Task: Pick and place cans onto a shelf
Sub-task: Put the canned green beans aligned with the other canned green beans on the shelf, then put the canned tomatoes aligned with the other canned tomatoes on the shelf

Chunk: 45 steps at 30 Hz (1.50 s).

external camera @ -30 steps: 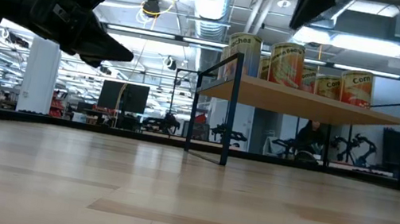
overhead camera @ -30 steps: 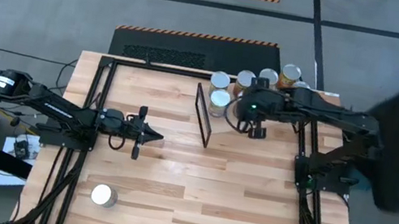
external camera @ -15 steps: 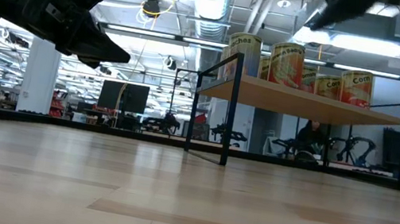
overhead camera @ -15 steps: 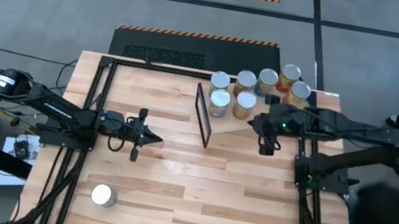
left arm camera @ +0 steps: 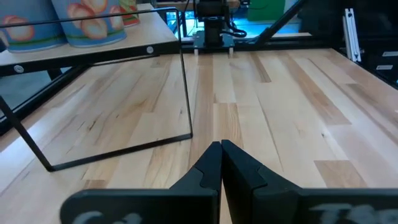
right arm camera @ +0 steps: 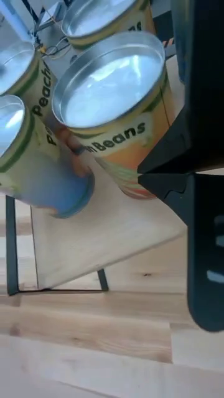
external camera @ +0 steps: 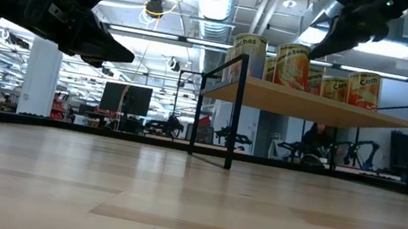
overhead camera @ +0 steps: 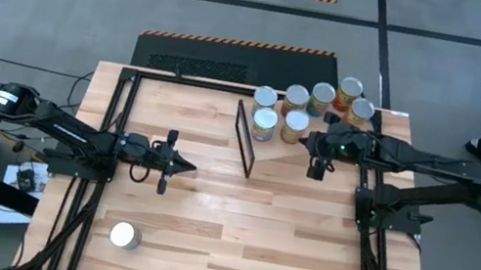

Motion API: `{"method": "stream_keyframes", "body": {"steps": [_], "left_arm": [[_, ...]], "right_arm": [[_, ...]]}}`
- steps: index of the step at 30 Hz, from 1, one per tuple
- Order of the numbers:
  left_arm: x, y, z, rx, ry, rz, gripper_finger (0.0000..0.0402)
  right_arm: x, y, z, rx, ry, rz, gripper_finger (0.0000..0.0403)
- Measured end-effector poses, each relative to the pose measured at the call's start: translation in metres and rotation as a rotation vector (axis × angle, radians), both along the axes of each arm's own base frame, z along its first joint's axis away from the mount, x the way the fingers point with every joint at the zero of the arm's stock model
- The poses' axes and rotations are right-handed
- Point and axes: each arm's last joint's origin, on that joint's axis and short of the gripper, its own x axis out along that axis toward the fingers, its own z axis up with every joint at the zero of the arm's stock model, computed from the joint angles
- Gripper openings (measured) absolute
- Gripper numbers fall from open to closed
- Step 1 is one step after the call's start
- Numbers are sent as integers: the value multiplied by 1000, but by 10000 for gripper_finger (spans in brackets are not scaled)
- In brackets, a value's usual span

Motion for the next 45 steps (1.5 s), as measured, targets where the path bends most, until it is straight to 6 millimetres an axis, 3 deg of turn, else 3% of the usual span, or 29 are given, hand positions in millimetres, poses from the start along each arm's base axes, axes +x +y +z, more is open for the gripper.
{"method": "stream_keyframes", "body": {"steps": [13,22,29,36,45], "left_arm": [[0,0,-1,0,7,0,0],[0,0,-1,-18,6,4,0],[0,-5,0,-38,-2,-44,0],[3,-24,11,-47,-39,-310,0],[22,-55,44,26,154,-355,0]], "right_arm": [[4,-9,-1,-20,-12,-64,12],[-4,18,11,23,-161,29,7],[1,49,-36,50,-320,256,10],[-6,68,-71,75,-511,357,10],[-16,94,-81,142,-535,403,6]]}}
